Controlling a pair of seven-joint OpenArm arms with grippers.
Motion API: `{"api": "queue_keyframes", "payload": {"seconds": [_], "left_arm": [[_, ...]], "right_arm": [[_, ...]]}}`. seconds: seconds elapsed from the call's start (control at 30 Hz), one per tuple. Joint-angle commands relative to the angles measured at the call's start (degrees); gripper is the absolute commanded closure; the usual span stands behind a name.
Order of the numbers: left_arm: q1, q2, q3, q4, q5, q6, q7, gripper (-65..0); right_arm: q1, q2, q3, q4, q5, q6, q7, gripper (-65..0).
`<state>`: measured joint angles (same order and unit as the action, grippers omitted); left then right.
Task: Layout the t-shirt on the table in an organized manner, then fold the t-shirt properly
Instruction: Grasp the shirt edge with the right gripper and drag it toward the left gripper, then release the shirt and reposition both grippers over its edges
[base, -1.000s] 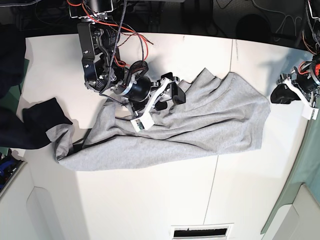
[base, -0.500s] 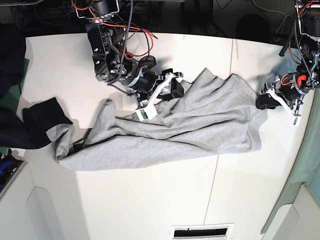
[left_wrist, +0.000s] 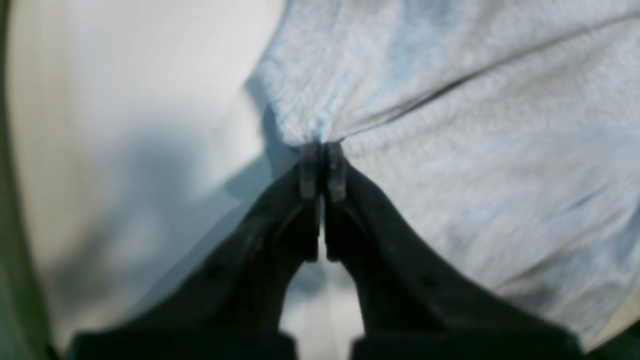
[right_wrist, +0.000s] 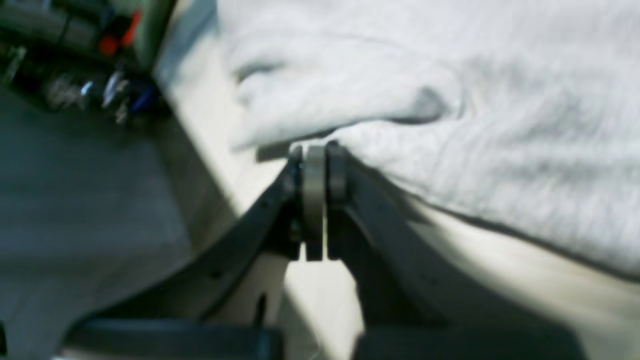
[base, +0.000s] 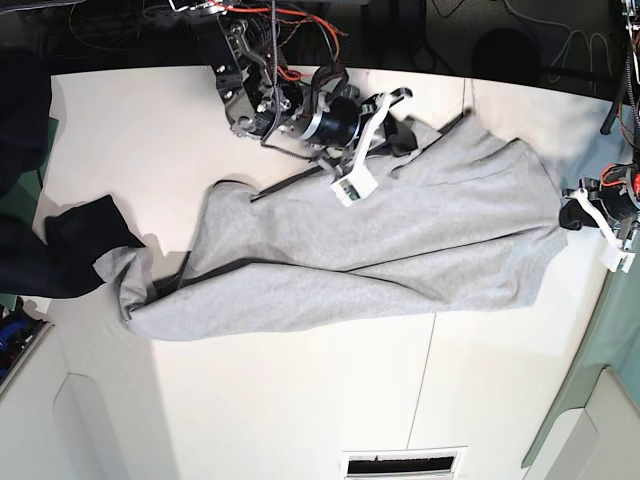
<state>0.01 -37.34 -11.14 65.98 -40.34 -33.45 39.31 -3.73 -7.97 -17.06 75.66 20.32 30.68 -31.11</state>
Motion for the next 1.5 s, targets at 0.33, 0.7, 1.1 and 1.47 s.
{"api": "queue_keyframes", "payload": {"seconds": [0.33,0.7,1.1,1.47], "left_arm": [[3.4,-7.4,-0.4,4.2,-5.0,-0.2,2.9,0.0],[3.3,-7.5,-0.4,5.5,-5.5,-5.2,1.4,-22.0],[5.4,2.8,3.7,25.1,-9.5,-6.5,2.1,-22.0],[4.9,15.5,21.2,22.9,7.6,-3.9,-5.6,-22.0]], "right_arm": [[-1.6,2.3,-8.9,9.0,-0.6,2.1,-0.2,-11.8],[7.2,2.4,-2.3,10.1,-8.3,-1.2,0.7,-39.4],[15.2,5.0,19.0,8.3,-13.6,-11.5,0.7,-39.4],[15.6,15.6,21.9,4.6,-13.7,-12.1,1.0,-39.4]]}}
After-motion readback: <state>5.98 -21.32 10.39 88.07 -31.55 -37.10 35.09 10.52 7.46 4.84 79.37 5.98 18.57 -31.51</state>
